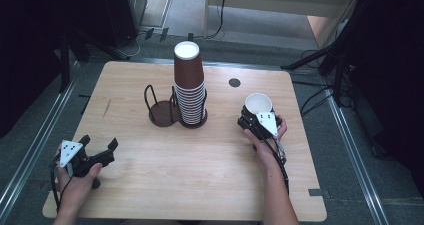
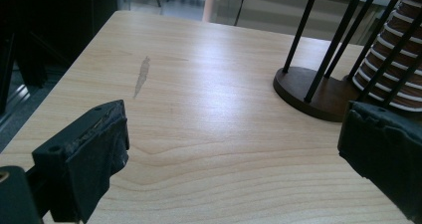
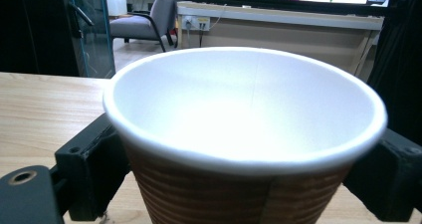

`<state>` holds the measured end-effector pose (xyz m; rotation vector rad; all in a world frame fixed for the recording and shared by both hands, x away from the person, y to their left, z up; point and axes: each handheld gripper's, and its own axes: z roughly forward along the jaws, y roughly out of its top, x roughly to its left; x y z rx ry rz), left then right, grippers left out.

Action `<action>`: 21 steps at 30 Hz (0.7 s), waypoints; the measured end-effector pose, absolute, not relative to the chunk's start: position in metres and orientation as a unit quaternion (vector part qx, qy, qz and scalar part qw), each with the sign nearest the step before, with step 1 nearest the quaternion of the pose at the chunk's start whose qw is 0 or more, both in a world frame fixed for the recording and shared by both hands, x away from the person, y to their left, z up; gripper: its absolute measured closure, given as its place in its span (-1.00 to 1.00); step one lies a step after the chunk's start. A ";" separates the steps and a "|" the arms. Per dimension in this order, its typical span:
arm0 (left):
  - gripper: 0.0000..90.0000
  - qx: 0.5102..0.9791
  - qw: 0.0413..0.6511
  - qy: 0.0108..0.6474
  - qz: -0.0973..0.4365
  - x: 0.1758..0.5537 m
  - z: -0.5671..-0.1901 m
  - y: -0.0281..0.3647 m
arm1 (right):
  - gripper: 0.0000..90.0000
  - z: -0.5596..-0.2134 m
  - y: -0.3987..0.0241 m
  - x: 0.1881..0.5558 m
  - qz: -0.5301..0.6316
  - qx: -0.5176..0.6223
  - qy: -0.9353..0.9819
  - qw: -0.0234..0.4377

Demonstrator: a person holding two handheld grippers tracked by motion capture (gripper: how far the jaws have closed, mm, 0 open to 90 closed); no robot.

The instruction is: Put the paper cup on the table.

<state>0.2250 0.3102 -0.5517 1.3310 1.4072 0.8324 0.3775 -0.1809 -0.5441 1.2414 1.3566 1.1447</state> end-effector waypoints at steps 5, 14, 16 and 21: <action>-0.99 0.549 0.494 0.581 0.342 0.225 -0.552 0.310 | -0.82 -0.545 -0.182 0.376 0.465 0.506 0.555 0.469; -0.99 0.549 0.494 0.581 0.343 0.225 -0.552 0.310 | -1.00 -0.543 -0.187 0.375 0.465 0.525 0.561 0.440; -0.99 0.549 0.493 0.581 0.343 0.225 -0.552 0.310 | -1.00 -0.540 -0.188 0.372 0.471 0.523 0.562 0.433; -0.99 0.550 0.493 0.581 0.343 0.225 -0.552 0.310 | -1.00 -0.531 -0.190 0.364 0.478 0.517 0.568 0.426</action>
